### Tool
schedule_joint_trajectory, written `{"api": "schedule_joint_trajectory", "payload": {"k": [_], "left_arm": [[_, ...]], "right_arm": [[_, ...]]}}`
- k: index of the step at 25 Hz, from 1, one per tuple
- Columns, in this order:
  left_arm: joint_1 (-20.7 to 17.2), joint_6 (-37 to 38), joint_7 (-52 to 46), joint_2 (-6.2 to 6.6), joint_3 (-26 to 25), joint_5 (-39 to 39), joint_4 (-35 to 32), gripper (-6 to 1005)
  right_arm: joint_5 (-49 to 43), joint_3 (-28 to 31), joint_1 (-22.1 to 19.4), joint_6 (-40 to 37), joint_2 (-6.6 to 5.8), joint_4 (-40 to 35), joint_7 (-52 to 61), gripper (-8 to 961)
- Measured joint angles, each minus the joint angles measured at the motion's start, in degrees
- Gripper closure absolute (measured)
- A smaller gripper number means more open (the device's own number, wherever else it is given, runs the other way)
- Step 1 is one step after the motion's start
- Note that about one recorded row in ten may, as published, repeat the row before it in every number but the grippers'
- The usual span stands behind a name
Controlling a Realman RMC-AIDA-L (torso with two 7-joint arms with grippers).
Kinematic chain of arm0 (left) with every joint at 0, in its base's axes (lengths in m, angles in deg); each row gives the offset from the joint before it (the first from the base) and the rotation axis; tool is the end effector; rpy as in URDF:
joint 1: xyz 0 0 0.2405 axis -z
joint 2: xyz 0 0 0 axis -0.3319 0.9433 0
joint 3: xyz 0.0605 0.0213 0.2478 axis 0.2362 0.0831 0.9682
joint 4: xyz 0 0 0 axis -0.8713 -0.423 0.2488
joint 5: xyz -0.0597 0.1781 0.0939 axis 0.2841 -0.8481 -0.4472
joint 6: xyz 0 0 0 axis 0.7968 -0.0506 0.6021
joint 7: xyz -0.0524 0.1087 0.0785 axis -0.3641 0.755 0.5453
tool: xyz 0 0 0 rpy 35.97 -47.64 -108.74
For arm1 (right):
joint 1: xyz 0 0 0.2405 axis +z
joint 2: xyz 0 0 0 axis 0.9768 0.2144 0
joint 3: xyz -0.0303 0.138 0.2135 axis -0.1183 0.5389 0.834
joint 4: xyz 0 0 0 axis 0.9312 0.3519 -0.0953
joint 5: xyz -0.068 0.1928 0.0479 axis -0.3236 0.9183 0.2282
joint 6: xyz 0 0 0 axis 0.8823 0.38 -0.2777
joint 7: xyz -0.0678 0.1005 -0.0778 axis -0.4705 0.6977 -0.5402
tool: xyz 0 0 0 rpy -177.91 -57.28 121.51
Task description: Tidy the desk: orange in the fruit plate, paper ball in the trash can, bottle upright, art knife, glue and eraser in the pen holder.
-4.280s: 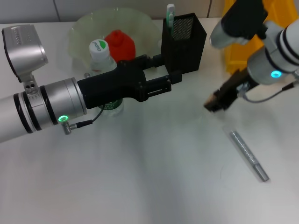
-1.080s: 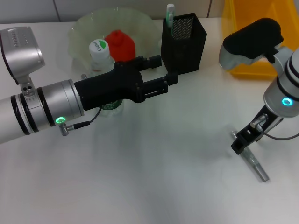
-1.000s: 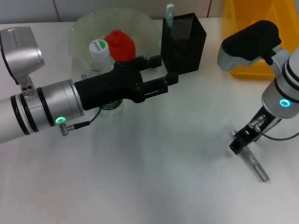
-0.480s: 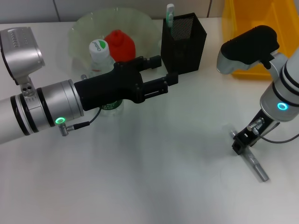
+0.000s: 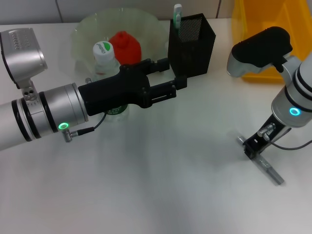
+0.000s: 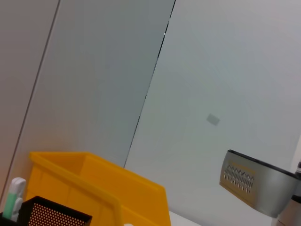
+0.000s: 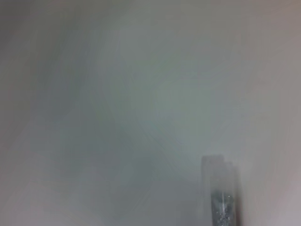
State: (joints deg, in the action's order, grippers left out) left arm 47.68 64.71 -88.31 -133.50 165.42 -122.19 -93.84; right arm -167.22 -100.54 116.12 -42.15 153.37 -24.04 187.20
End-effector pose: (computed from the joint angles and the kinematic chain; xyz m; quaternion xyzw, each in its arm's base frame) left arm -0.2083 0.3315 -0.0592 -0.8959 -0.2142 -0.3676 0.1277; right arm 0.1981 0.3408 -0.0390 -0.8295 0.4424 -0.2856 0.1863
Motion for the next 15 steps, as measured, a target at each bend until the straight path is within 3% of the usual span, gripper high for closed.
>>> {"api": "schedule_joint_trajectory", "payload": {"k": [4,9,12,13,14,15], "left_arm": [[-0.10,0.07,0.00,-0.01,0.00,0.00,0.00,287],[-0.24,0.11,0.17,-0.01,-0.01,0.01,0.00,287],[-0.26,0.11,0.57,0.00,-0.20,0.01,0.00,287],[-0.26,0.11,0.63,0.00,-0.24,0.01,-0.01,287],[-0.25,0.12,0.65,0.00,-0.24,0.01,-0.08,287],[-0.25,0.12,0.65,0.00,-0.24,0.01,-0.08,287]], "right_arm": [[0.50,0.68,-1.10,0.58,-0.13,-2.62,-0.43,763],[2.19,5.87,-5.63,3.84,-0.11,-12.74,-3.25,781],[5.59,9.07,-7.53,10.26,-0.05,-15.39,-6.88,785],[8.66,10.78,-8.50,17.05,-0.02,-15.38,-9.92,786],[8.66,10.78,-8.50,17.05,-0.02,-15.38,-9.92,788],[12.07,11.51,-9.19,24.22,0.01,-14.43,-12.70,791]]}}
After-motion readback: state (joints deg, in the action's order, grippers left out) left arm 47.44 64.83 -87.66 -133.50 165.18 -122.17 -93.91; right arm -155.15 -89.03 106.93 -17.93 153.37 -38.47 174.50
